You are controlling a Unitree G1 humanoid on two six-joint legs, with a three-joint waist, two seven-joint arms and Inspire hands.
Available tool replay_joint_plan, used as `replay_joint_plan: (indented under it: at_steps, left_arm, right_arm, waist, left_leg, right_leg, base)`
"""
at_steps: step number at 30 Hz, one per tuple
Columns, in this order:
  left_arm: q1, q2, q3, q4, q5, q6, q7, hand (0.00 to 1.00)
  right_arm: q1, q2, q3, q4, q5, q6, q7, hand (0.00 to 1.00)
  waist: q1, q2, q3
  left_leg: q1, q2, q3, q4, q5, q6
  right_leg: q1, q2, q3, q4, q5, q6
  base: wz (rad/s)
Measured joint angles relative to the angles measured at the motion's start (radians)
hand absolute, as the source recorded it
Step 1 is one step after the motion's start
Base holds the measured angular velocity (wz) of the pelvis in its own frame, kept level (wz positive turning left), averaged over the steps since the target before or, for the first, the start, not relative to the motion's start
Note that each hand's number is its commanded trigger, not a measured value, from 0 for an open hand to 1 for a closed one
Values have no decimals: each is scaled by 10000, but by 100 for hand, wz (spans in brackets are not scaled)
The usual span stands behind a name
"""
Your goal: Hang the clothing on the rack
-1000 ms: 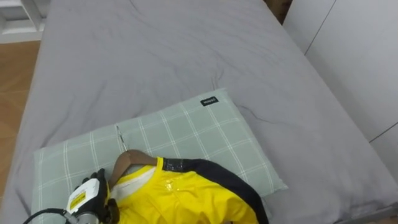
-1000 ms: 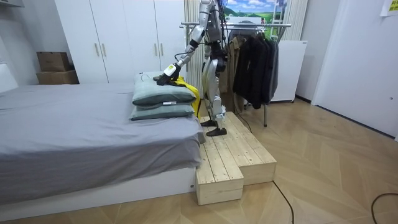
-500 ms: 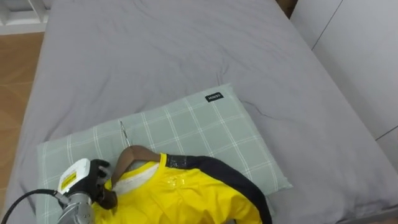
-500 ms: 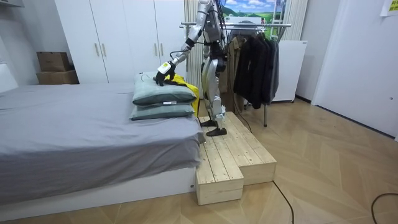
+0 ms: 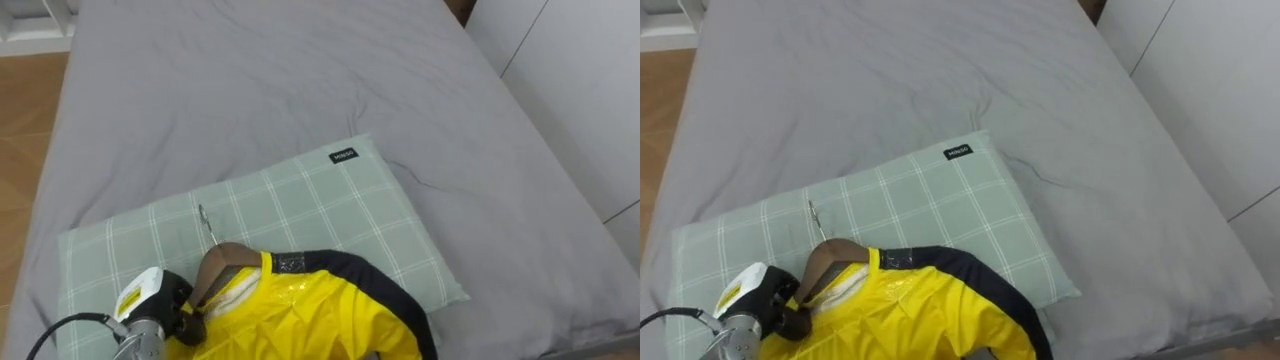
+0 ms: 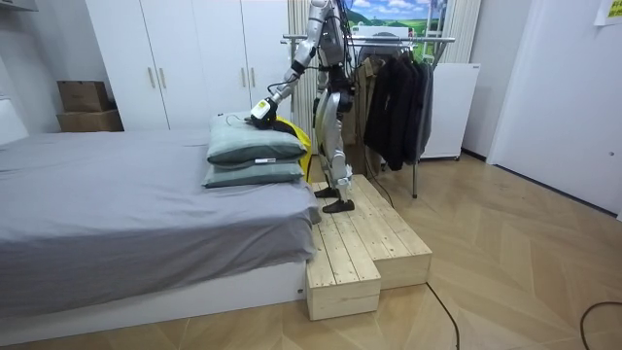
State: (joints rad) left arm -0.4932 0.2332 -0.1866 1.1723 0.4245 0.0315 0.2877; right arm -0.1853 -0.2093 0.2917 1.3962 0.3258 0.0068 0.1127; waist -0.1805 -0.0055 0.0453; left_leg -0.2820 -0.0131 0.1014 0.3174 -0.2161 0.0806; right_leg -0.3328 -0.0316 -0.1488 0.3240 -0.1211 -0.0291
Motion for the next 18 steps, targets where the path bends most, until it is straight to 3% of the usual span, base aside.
replay_joint_plan:
  at_steps: [2,7,9,18]
  left_arm:
    - [12,2,0,-1,-1,-2,-58,100]
    - [359,0,5,-4,-11,-170,-81,100]
    - [580,-3,3,-156,-11,-191,-87,100]
    - [951,-9,59,-596,-19,-227,-84,100]
  right_arm:
    - [66,1,-2,10,-3,-58,11,0]
    - [444,-74,-114,4,-6,-133,118,0]
    - [604,-96,-231,3,-8,-194,121,0]
    - [1099,-209,-453,-45,-30,-176,210,0]
  waist:
    - [0,9,-4]
    - [-10,187,-101]
    - [-44,257,-213]
    - [-13,279,-302]
  left_leg:
    - [117,-2,-44,-64,0,0]
    - [710,2,-32,-457,6,-13]
    - [881,10,-17,-509,13,-24]
    - [1818,6,22,-826,21,-38]
  right_leg:
    - [108,50,20,-29,3,-3]
    - [728,140,98,-362,12,-1]
    - [834,150,99,-348,12,-2]
    - [1638,163,100,-424,-20,13]
  base:
    - [2]
    - [-3]
    - [0]
    - [0]
